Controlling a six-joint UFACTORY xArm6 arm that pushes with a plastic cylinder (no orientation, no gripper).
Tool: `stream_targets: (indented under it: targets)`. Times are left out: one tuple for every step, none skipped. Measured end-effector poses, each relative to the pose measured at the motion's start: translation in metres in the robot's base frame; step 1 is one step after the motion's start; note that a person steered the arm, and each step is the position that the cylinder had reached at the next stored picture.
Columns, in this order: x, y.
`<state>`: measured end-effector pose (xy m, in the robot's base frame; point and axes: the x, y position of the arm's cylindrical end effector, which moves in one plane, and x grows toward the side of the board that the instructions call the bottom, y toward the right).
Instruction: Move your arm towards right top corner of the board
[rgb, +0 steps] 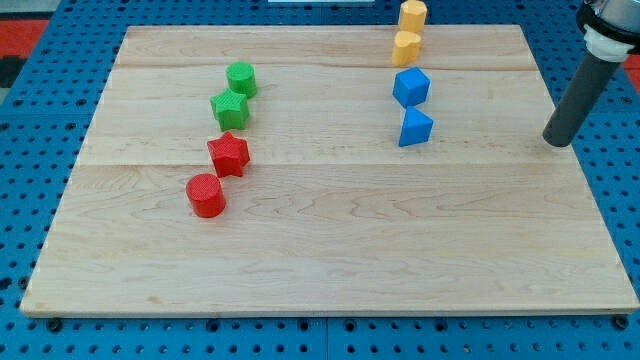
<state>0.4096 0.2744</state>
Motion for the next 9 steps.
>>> stream_targets:
  targets:
    - [-0.005,-0.001]
    - [-0.005,0.000]
    - [-0.013,0.004]
    - [-0.014,0.004]
    - [-0.014,0.003]
    - [-0.024,-0.021]
    - [-0.102,-0.017]
    - [-0.169,-0.017]
    - [-0.185,-0.017]
